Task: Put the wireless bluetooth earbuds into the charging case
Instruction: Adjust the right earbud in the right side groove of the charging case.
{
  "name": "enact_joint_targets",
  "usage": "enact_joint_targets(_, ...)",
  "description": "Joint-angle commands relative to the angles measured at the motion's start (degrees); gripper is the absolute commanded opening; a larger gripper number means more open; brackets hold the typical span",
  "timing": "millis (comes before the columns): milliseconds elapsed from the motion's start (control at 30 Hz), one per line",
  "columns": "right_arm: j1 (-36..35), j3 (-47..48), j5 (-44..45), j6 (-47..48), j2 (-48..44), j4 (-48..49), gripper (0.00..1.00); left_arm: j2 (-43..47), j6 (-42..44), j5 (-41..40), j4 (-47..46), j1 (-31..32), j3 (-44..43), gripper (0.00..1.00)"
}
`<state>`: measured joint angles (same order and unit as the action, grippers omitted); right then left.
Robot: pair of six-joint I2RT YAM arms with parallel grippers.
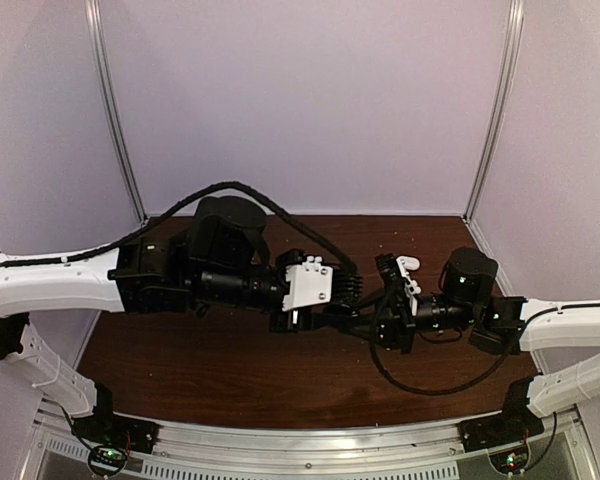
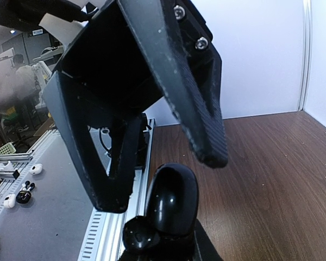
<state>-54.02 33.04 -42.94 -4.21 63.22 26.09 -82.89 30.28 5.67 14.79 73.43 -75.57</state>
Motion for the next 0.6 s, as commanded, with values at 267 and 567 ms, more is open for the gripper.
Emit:
enact_joint_targets(267, -0.3, 1.3, 0.2, 1.4, -0.6, -0.1, 0.00, -0.6, -1.4, -0.4, -0.8, -1.4, -1.3, 0.39)
enact_joint_targets(567, -0.3, 1.2, -0.1, 1.8, -0.7, 0.3, 0.00, 0.6, -2.1, 0.1, -0.4, -2.5, -0.2, 0.28)
